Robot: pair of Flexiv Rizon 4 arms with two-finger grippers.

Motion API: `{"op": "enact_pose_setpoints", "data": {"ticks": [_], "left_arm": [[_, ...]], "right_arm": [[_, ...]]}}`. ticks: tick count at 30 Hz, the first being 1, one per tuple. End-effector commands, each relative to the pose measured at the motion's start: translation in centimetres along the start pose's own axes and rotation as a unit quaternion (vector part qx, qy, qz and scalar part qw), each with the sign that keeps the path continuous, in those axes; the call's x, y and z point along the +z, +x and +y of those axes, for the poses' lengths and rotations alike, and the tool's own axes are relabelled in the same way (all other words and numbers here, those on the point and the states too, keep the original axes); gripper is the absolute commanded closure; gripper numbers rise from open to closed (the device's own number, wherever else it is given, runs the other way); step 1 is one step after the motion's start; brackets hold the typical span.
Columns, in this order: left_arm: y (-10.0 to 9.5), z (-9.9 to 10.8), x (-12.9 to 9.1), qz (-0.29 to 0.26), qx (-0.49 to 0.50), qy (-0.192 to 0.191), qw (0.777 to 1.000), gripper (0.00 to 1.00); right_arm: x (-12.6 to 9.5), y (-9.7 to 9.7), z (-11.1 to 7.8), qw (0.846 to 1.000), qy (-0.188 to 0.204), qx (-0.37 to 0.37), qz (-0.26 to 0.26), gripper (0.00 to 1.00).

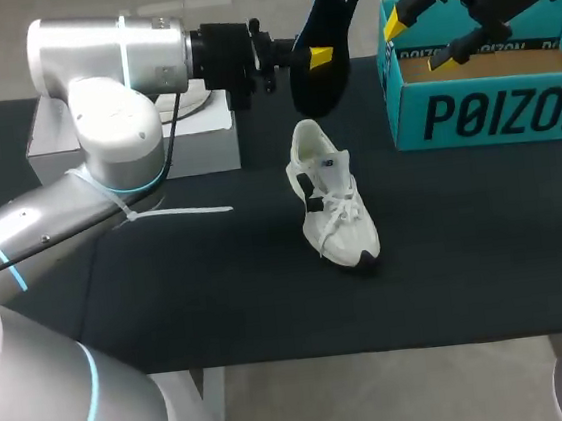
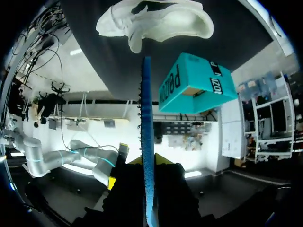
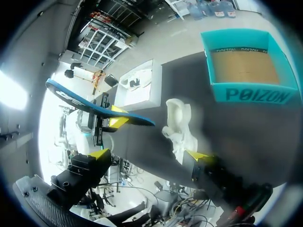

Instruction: Take the shoe out of the shoebox, open the shoe tongue, remove and reinsert the insole, then place the shoe into the shoebox

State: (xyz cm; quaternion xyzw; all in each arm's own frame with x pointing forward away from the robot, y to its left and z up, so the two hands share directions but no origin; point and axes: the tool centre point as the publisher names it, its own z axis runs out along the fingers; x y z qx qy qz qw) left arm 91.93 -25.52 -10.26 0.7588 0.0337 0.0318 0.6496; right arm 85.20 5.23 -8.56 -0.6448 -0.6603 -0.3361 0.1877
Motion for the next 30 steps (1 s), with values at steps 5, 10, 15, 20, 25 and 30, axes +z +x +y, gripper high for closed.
{"op": "enact_pose_setpoints", "data": {"ticks": [5,10,15,20,25,30], "left_arm": [[0.3,-3.2,0.8,0.065,0.706,-0.098,0.698,1.0],[0.3,-3.6,1.1,0.11,0.708,-0.111,0.688,1.0],[0.3,-3.6,1.1,0.114,0.727,-0.113,0.668,1.0],[0.3,-3.6,1.1,0.117,0.752,-0.12,0.637,1.0],[2.5,-1.9,0.6,0.2,0.475,-0.133,0.847,1.0],[4.3,-2.0,0.3,0.234,0.28,-0.152,0.919,1.0]], "right_arm": [[-0.3,-0.3,-0.1,1.0,-0.011,0.003,0.001,0.0],[-0.4,-0.2,-0.1,1.0,-0.013,0.004,0.001,0.0],[-0.5,-0.2,-0.3,1.0,-0.013,0.004,-0.001,0.0],[-0.3,-0.2,-0.4,1.0,-0.012,0.005,0.0,0.0],[0.2,-0.1,-0.5,1.0,-0.009,0.006,0.002,0.0],[0.3,-0.1,-0.7,1.0,-0.006,0.007,0.002,0.0]]}}
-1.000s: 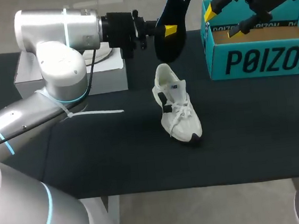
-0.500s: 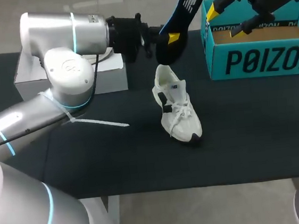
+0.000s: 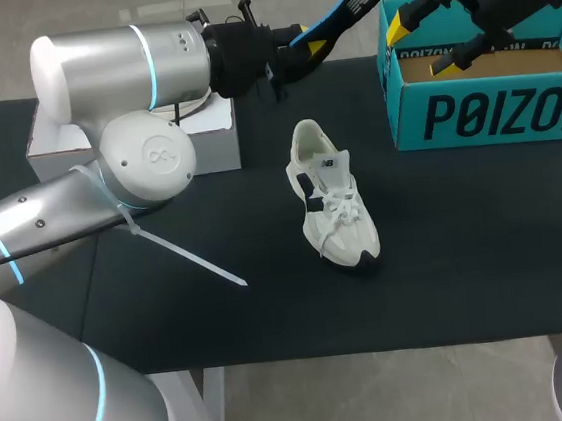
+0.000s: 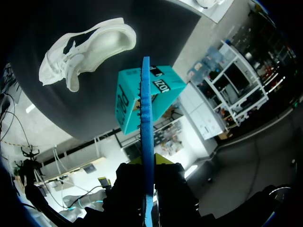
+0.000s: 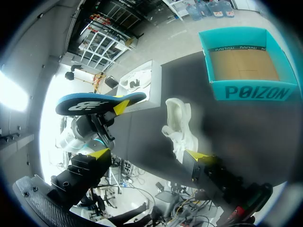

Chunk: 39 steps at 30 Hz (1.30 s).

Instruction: Take the shoe out of the shoebox, open the shoe tongue, remove and reinsert the insole, then place the shoe into the shoebox

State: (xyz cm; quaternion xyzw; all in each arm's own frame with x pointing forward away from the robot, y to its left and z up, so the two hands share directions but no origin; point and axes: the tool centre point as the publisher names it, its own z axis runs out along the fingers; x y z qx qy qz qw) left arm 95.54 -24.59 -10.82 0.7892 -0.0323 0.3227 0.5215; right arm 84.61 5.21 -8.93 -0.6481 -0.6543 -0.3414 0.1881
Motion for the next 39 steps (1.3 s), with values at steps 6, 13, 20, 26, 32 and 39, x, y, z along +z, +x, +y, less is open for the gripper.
{"op": "enact_pose_setpoints", "data": {"ticks": [6,13,20,26,32,39], "left_arm": [[-0.5,-2.0,1.6,0.105,-0.085,-0.23,0.964,1.0],[-0.3,-2.3,1.5,0.111,-0.13,-0.242,0.955,1.0],[0.0,-0.8,0.6,0.089,-0.057,-0.283,0.953,1.0],[0.0,-0.8,0.6,0.089,-0.057,-0.283,0.953,1.0],[0.2,-0.6,0.7,0.064,-0.068,-0.264,0.96,1.0],[0.7,0.5,0.5,0.0,-0.15,-0.197,0.969,1.0]], "right_arm": [[0.1,0.0,-0.2,1.0,0.001,0.004,-0.004,0.0],[0.2,-0.1,-0.5,1.0,0.005,0.007,-0.003,0.0],[0.3,-0.1,-0.4,1.0,0.006,0.007,-0.002,0.0],[0.7,-0.3,-0.6,1.0,0.007,0.009,0.0,0.0],[1.4,-0.6,-0.7,1.0,0.011,0.013,0.005,0.0],[1.5,-0.7,-0.7,1.0,0.012,0.012,0.008,0.0]]}}
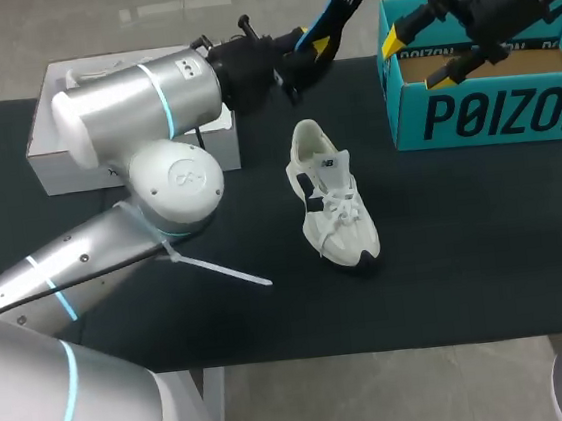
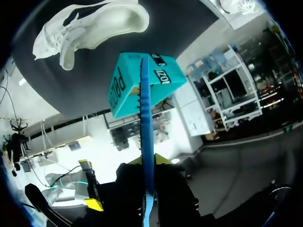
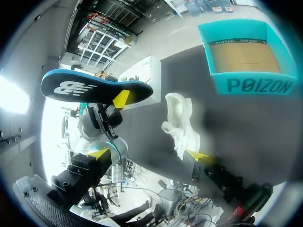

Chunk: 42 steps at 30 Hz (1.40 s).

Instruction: Take the shoe out of the shoebox, open the shoe tongue, remove and reinsert the insole, then place the shoe into the shoebox

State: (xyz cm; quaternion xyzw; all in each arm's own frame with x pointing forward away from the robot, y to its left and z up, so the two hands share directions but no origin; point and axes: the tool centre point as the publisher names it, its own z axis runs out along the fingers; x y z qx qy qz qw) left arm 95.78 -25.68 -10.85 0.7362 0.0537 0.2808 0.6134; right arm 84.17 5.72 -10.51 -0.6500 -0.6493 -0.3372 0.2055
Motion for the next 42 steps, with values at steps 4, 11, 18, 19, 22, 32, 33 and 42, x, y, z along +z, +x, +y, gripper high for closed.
{"op": "enact_pose_setpoints", "data": {"ticks": [4,11,18,19,22,32,33,42], "left_arm": [[1.8,1.3,-0.4,-0.074,-0.108,-0.069,0.989,1.0],[3.2,1.1,-0.8,-0.178,-0.261,0.019,0.949,1.0],[3.2,1.1,-0.8,-0.178,-0.261,0.019,0.949,1.0],[3.2,1.1,-0.8,-0.178,-0.261,0.019,0.949,1.0],[3.2,1.1,-0.8,-0.178,-0.261,0.019,0.949,1.0],[4.1,1.6,-0.8,-0.236,-0.544,0.079,0.801,1.0],[4.2,1.8,-0.9,-0.239,-0.614,0.126,0.742,1.0],[5.9,3.3,-1.2,-0.294,-0.866,0.184,0.359,1.0]], "right_arm": [[0.1,-0.1,0.1,1.0,-0.001,0.002,0.001,0.0],[0.0,-0.3,0.2,1.0,-0.002,0.0,0.006,0.0],[0.0,-0.6,0.0,1.0,-0.006,0.003,0.009,0.0],[0.1,-0.6,0.0,1.0,-0.006,0.003,0.009,0.0],[0.3,-0.8,-0.2,1.0,-0.006,0.006,0.011,0.0],[1.0,-0.6,-0.1,1.0,-0.001,0.004,0.014,0.0],[1.0,-0.5,-0.1,1.0,0.0,0.003,0.015,0.0],[1.0,-0.5,-0.5,1.0,-0.003,0.004,0.015,0.0]]}}
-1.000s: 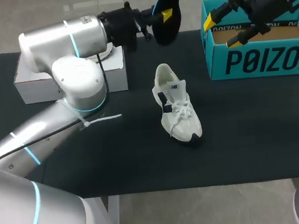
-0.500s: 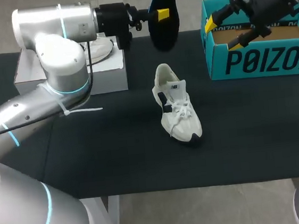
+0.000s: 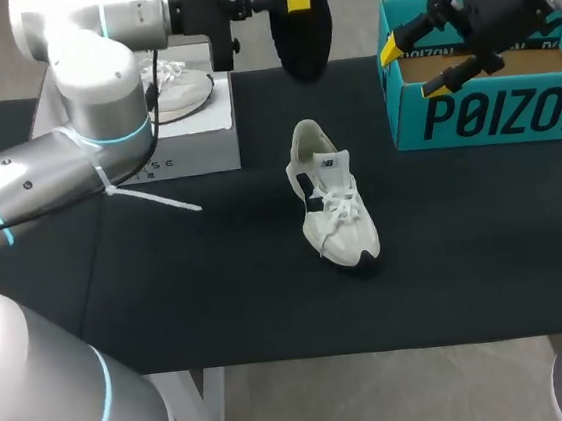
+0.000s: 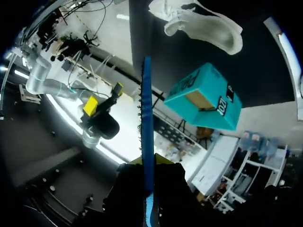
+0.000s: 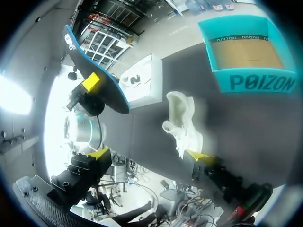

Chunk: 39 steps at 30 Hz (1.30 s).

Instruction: Take the shoe out of the shoebox, open the shoe tongue, remove and reinsert the insole, then place the shoe into the shoebox

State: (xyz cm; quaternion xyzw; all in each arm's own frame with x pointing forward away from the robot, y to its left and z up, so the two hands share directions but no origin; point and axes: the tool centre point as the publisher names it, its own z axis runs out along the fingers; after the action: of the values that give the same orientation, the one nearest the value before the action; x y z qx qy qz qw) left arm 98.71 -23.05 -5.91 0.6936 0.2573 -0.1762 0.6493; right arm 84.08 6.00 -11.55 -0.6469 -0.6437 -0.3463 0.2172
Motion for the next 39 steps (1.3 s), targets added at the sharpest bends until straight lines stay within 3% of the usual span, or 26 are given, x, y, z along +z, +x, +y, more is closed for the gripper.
{"op": "enact_pose_setpoints", "data": {"ticks": [1,13,14,16,17,21,39], "left_arm": [[0.3,0.6,-0.1,-0.128,-0.626,0.106,0.762,1.0],[0.3,0.6,-0.1,-0.128,-0.626,0.106,0.762,1.0],[0.2,0.8,-0.2,-0.137,-0.701,0.092,0.694,1.0],[0.0,1.1,-0.4,-0.138,-0.831,0.091,0.531,1.0],[-0.4,1.2,-0.6,-0.13,-0.863,0.091,0.479,1.0],[-1.7,2.7,-1.4,-0.162,-0.882,0.141,0.419,1.0],[-1.7,2.7,-1.4,-0.173,-0.964,0.153,0.13,1.0]], "right_arm": [[0.1,0.0,-0.2,1.0,-0.004,0.001,0.0,0.0],[0.0,0.0,-0.7,1.0,-0.004,0.003,-0.002,0.0],[-0.1,0.0,-0.7,1.0,-0.003,0.003,-0.002,0.0],[0.0,0.0,-0.7,1.0,-0.003,0.002,-0.003,0.0],[0.0,0.1,-0.7,1.0,-0.002,0.001,-0.002,0.0],[0.2,0.2,-0.6,1.0,-0.002,-0.001,-0.001,0.0],[0.4,0.7,-1.1,1.0,0.004,-0.003,-0.001,0.0]]}}
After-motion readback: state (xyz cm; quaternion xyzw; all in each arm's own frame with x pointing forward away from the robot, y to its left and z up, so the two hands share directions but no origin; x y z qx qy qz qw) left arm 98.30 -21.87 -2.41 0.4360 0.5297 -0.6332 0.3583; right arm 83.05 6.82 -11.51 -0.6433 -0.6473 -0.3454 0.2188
